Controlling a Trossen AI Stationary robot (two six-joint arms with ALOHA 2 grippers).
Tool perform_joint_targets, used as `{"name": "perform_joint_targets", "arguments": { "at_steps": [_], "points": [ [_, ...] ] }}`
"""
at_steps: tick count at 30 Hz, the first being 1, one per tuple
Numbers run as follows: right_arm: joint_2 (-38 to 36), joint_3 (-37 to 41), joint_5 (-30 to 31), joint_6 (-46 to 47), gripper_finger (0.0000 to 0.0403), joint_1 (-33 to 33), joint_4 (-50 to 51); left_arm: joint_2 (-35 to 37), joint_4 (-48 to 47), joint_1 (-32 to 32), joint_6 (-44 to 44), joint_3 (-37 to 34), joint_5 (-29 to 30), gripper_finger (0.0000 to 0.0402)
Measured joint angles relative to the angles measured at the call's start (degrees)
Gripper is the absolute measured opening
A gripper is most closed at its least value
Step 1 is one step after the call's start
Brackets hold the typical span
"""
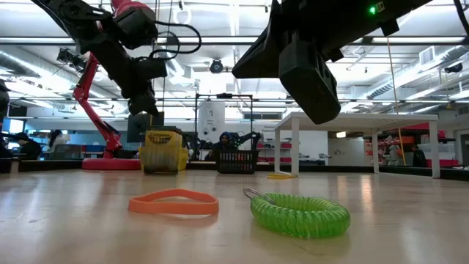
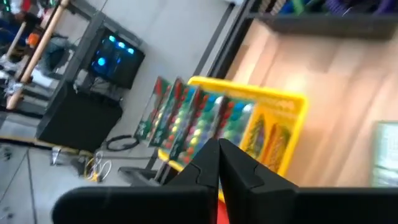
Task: Pick & Place Office Desk Supplies
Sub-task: Put the yellow crayon box into the yellow bin
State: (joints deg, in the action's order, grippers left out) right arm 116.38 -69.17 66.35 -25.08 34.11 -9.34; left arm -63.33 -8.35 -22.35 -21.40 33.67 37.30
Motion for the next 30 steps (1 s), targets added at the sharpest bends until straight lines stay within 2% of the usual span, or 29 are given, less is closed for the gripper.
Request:
{"name": "perform_joint_targets", "arguments": {
  "at_steps": [4, 10, 15, 19, 23, 26, 30],
  "points": [
    [0.0, 0.0, 0.0, 0.0, 0.0012, 0.0, 0.0, 0.1, -1.0, 2.4, 2.9, 0.0, -0.9, 0.0039],
    [0.0, 0.0, 0.0, 0.0, 0.0012, 0.0, 0.1, 0.3, -8.0, 7.6, 10.8, 0.0, -15.1, 0.0108],
    [0.0, 0.0, -0.5, 1.3, 0.0012, 0.0, 0.4, 0.3, -12.5, 16.8, 17.0, 0.0, -16.3, 0.0171],
    [0.0, 0.0, -2.0, 3.6, 0.0012, 0.0, 0.8, -1.9, -12.8, 26.1, 24.6, 0.0, -13.1, 0.0219],
    [0.0, 0.0, -3.0, 5.4, 0.0012, 0.0, 1.3, -8.3, -11.4, 34.4, 30.3, 0.0, -5.6, 0.0255],
    [0.0, 0.0, -3.0, 5.9, 0.0012, 0.0, 1.5, -14.4, -8.6, 38.0, 33.0, 0.0, -0.8, 0.0268],
    [0.0, 0.0, -3.0, 5.9, 0.0012, 0.0, 1.5, -22.1, -5.2, 39.3, 34.0, 0.0, 3.0, 0.0271]
  ]
}}
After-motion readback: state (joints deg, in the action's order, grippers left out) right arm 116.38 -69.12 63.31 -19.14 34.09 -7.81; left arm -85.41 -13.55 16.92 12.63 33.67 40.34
